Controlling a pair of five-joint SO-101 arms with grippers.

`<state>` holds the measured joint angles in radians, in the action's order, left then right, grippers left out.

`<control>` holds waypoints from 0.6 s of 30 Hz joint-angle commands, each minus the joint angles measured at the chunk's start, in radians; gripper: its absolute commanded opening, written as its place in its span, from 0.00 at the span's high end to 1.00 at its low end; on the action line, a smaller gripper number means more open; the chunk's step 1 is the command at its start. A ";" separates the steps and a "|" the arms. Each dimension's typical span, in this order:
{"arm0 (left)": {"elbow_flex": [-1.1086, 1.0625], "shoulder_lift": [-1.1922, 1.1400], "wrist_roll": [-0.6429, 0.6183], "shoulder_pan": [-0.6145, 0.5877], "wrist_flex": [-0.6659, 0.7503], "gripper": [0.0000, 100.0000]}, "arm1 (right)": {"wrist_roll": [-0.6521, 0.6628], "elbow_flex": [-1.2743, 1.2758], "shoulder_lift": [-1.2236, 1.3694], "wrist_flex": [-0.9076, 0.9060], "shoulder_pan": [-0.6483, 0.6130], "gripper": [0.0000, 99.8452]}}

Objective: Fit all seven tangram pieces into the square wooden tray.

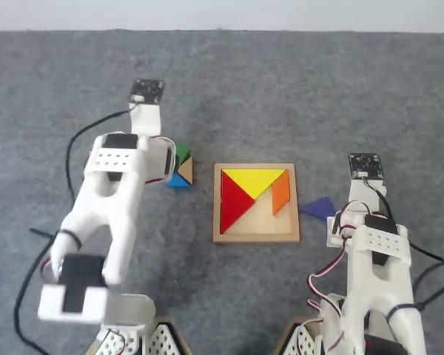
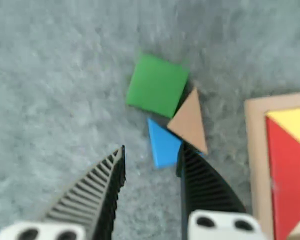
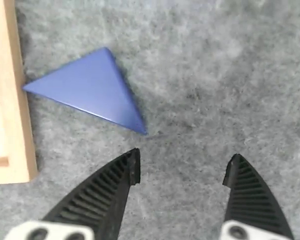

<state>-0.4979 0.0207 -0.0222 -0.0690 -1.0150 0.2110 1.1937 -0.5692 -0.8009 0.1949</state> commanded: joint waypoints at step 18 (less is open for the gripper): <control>0.147 -0.201 -0.028 0.120 0.086 0.83 | 0.011 -0.038 0.001 0.001 -0.012 0.73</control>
<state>-0.4212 -0.1389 -0.0407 0.0307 -0.9521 0.2110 1.1937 -0.5692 -0.8009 0.1918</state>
